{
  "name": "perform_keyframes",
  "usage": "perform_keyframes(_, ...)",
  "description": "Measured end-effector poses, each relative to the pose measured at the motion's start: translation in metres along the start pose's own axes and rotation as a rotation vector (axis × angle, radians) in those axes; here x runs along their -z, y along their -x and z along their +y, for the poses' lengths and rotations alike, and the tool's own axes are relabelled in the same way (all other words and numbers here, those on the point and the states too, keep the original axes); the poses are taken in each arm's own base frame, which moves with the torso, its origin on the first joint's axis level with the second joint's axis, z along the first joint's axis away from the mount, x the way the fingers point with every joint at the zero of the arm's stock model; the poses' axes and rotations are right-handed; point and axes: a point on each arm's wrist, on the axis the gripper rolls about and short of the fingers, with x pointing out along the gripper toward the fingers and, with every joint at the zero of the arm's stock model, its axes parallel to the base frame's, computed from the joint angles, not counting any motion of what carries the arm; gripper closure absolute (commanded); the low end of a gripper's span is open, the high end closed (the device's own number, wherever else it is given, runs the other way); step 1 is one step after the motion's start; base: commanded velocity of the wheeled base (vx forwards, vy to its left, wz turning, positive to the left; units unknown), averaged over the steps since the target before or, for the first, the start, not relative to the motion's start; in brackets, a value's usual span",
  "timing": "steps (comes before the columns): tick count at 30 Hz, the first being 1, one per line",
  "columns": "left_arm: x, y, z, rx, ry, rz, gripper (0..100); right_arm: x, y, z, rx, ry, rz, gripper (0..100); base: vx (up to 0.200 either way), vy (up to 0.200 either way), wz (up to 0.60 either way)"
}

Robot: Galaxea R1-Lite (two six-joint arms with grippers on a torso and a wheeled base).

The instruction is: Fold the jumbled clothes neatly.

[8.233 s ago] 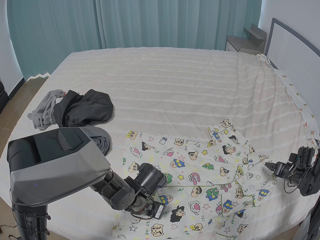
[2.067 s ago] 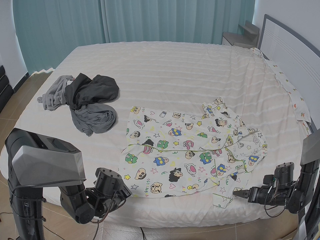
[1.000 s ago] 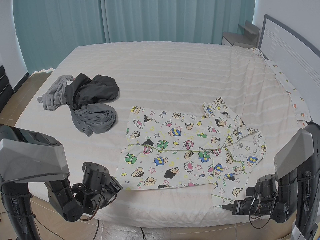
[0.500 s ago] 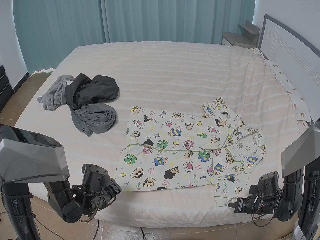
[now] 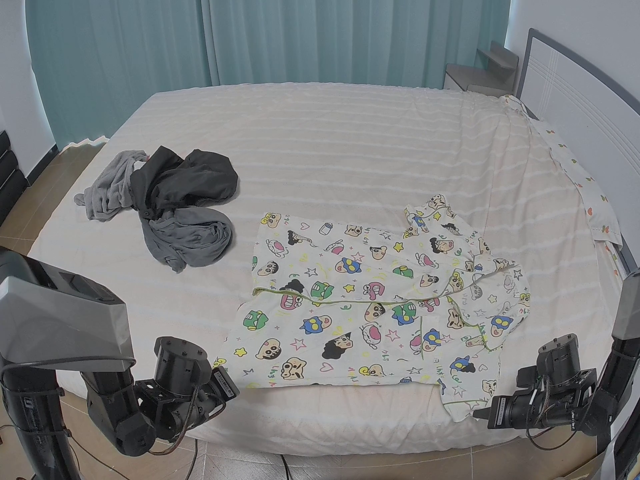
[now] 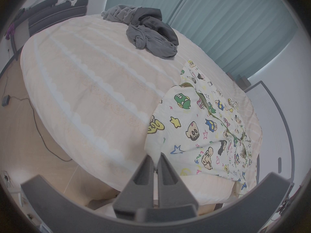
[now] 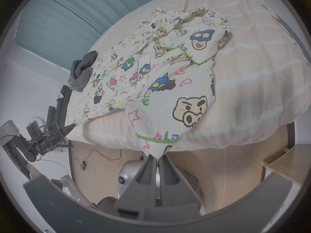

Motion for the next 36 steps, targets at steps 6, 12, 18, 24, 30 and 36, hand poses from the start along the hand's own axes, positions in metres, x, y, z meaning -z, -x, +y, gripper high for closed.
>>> perform_keyframes(6,0.003,0.005,0.006,-0.008,-0.036,0.006,100,0.004,0.006,-0.001,0.018,0.009,0.037,100,0.0,0.0,0.0)
perform_keyframes(12,0.006,0.008,0.01,-0.023,-0.074,0.018,100,0.011,0.007,-0.004,0.049,0.027,0.104,100,0.0,0.0,0.0)
perform_keyframes(18,0.008,0.008,0.013,-0.035,-0.088,0.03,100,0.013,0.007,-0.005,0.054,0.034,0.123,100,0.0,0.0,0.0)
perform_keyframes(24,0.011,0.007,0.015,-0.046,-0.096,0.042,100,0.014,0.006,-0.005,0.057,0.036,0.136,100,0.0,0.0,0.0)
perform_keyframes(30,0.013,0.005,0.018,-0.059,-0.1,0.054,100,0.016,0.003,-0.006,0.065,0.033,0.156,0,0.0,0.0,0.0)
perform_keyframes(36,0.017,0.001,0.02,-0.075,-0.106,0.068,100,0.015,0.003,-0.006,0.074,0.032,0.139,0,0.0,0.0,0.0)
